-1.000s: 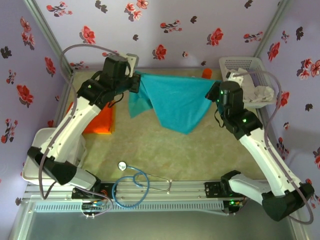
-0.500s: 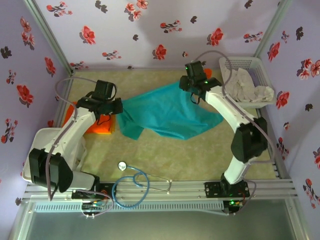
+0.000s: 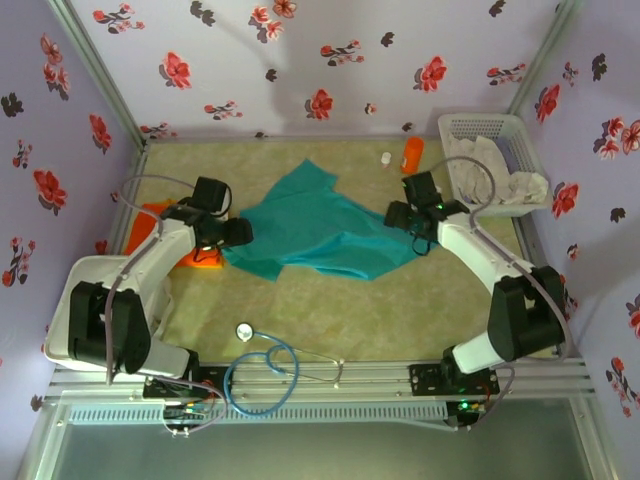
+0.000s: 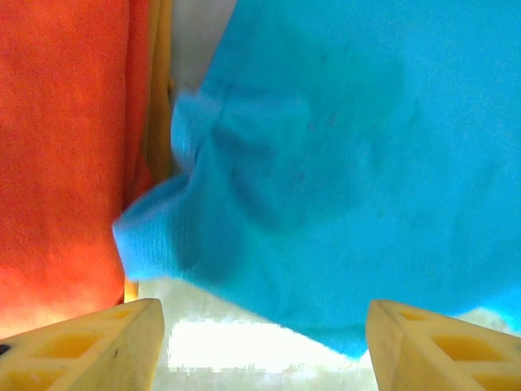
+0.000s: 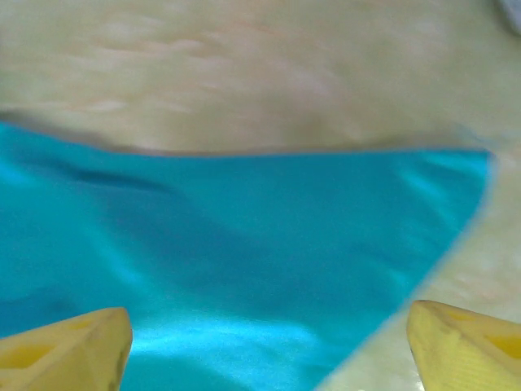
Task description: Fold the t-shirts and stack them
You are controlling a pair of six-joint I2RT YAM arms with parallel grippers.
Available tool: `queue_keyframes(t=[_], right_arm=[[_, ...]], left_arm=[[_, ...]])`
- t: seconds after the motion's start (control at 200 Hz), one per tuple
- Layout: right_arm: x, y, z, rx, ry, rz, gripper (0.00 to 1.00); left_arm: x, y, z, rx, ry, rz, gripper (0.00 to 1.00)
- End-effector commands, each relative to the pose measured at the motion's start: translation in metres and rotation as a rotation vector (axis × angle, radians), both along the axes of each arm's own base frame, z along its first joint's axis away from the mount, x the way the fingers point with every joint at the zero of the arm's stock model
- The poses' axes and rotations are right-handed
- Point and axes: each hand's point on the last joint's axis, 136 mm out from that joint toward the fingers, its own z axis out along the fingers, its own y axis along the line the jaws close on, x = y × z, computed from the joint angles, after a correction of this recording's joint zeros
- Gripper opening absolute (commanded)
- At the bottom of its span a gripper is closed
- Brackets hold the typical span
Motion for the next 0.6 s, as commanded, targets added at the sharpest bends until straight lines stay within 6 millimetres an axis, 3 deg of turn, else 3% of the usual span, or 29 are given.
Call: queue_keyframes(t=[0.0,0.145,0.29,0.445,0.595], right_arm=[[-0.006,-0.013,-0.011,0.090,-0.009,-0.085,0.84],[-0.020,-0.006,-0.035,0.156,0.025,-0.090,0.83],[-0.024,-0.021,-0.050,0.153,0.023,-0.186,0.84],[-0.017,-0.056,-0.039,0.071,-0.046,-0.306,0.84],[0.001,-0.071,-0.035,0.066,-0.069,-0.333,0.83]], left_arm=[[-0.025,-0.005,0.000,-0.044,0.020,-0.003,0.67],[-0.051,-0.007,-0.013,-0.058,0.049,0.013,0.66],[-0.068,-0.015,-0.040,-0.075,0.082,0.027,0.66],[-0.067,-0.031,-0.059,-0.066,0.102,-0.013,0.67],[-0.051,-0.036,-0.069,-0.059,0.080,-0.023,0.69]])
